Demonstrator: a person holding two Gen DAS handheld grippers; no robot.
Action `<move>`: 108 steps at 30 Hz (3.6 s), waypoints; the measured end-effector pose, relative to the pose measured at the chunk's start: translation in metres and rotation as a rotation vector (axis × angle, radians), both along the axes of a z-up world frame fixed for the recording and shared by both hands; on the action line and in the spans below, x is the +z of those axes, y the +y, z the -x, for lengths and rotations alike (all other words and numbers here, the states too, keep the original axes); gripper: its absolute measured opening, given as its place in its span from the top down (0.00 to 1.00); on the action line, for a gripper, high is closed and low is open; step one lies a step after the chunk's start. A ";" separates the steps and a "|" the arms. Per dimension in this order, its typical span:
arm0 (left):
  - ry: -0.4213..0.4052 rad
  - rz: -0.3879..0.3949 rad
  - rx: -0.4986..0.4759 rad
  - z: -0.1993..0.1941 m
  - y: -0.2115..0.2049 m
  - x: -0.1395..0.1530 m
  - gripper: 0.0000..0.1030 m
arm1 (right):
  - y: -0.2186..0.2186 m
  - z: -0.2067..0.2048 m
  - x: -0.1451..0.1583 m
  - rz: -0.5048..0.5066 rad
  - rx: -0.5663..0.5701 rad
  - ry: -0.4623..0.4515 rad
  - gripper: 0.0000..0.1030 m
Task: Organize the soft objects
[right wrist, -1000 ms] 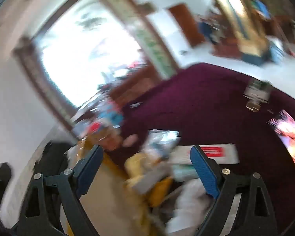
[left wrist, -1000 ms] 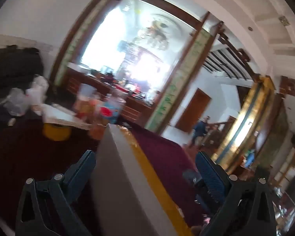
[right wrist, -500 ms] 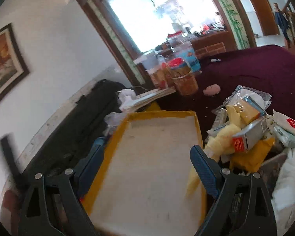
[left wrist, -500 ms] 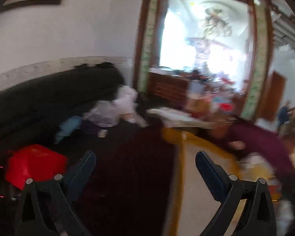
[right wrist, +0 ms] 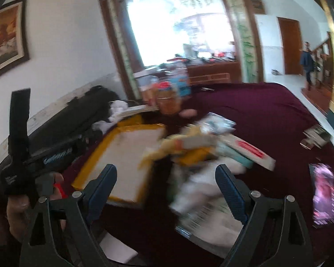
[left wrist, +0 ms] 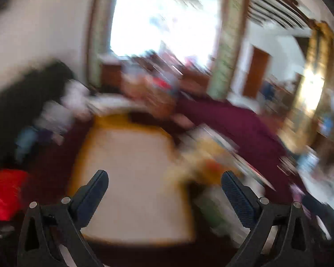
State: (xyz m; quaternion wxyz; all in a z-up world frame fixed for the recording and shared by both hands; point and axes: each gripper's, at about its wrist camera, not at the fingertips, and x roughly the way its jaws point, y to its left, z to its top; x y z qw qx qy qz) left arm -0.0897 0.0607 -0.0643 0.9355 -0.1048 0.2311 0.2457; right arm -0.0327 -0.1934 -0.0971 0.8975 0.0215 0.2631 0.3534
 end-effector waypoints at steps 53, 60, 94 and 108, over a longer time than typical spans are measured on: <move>0.389 0.395 -0.406 -0.120 -0.075 -0.088 0.41 | -0.026 -0.080 -0.069 -0.138 -0.030 0.416 0.64; 0.397 0.360 -0.380 -0.114 -0.088 -0.097 0.41 | -0.027 -0.061 -0.067 -0.087 -0.028 0.348 0.64; 0.388 0.266 -0.375 -0.103 -0.100 -0.097 1.00 | -0.028 -0.078 -0.108 0.021 -0.132 0.434 0.50; 0.132 0.666 -0.481 -0.043 -0.019 -0.064 1.00 | -0.004 -0.052 -0.056 -0.058 -0.008 0.296 0.64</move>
